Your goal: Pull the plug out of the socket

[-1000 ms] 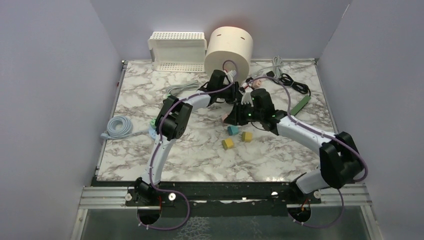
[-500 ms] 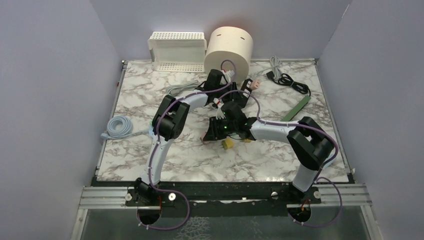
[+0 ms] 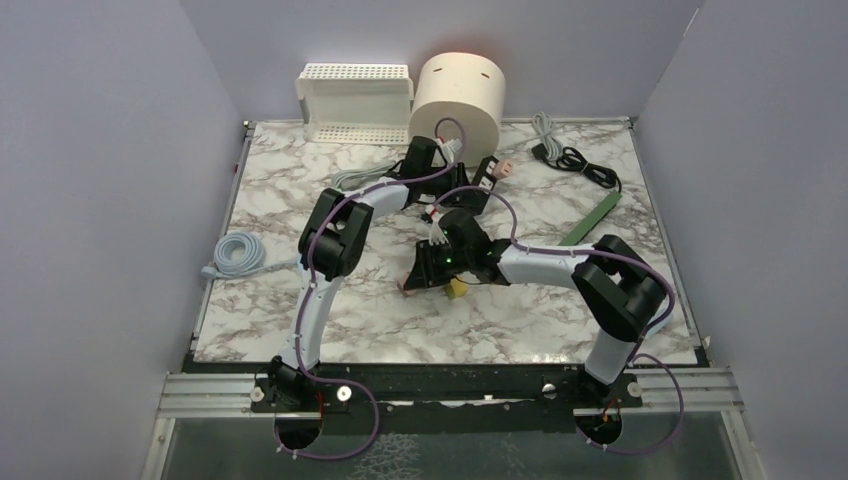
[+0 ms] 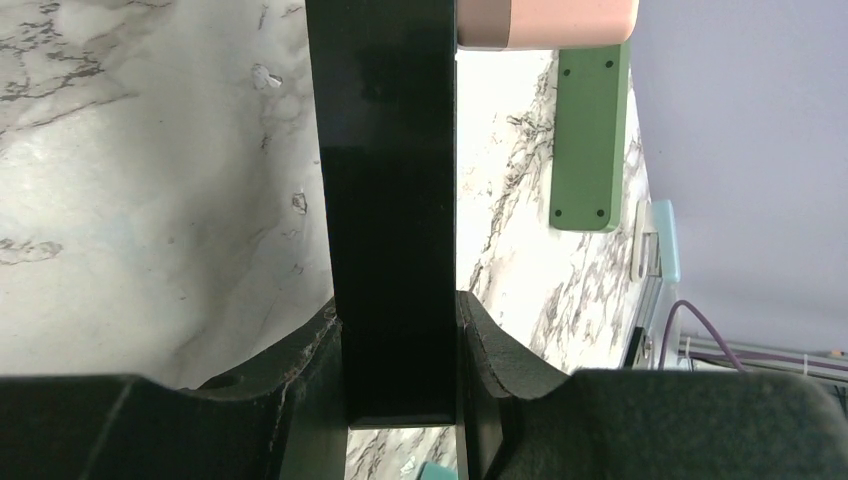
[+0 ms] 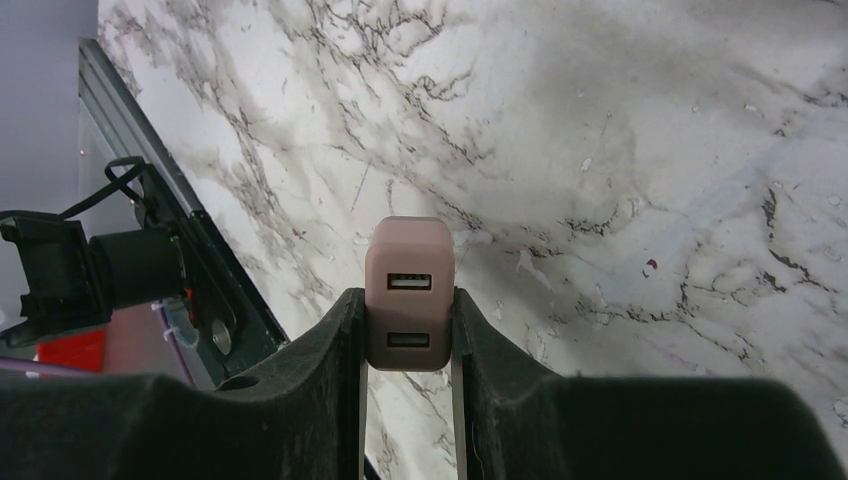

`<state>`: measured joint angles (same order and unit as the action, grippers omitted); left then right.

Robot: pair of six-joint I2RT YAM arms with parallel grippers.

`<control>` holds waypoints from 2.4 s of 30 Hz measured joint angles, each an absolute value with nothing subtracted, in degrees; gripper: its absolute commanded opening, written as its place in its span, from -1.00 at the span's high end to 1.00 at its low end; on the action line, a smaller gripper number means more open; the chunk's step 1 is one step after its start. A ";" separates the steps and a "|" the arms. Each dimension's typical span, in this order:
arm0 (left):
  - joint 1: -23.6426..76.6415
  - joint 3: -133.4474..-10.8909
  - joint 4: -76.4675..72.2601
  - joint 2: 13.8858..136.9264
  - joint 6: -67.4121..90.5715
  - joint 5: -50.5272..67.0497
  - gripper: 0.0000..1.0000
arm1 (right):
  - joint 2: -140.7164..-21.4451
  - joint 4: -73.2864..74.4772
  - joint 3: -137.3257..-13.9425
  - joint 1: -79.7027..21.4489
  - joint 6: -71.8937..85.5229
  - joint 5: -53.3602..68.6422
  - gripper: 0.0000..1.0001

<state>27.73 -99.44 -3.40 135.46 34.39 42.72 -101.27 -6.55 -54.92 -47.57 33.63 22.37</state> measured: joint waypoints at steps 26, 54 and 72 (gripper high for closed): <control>26.55 -96.77 -3.33 134.56 33.30 43.29 1.00 | -95.31 7.46 -55.57 -47.59 29.89 20.23 -0.09; 27.31 -88.36 -3.66 126.63 30.63 41.47 1.00 | -95.35 9.89 -70.37 -9.32 28.97 13.85 -0.31; 29.50 -88.66 -2.87 126.54 29.74 40.38 1.00 | -105.49 2.90 -73.08 -9.41 31.59 18.72 -0.15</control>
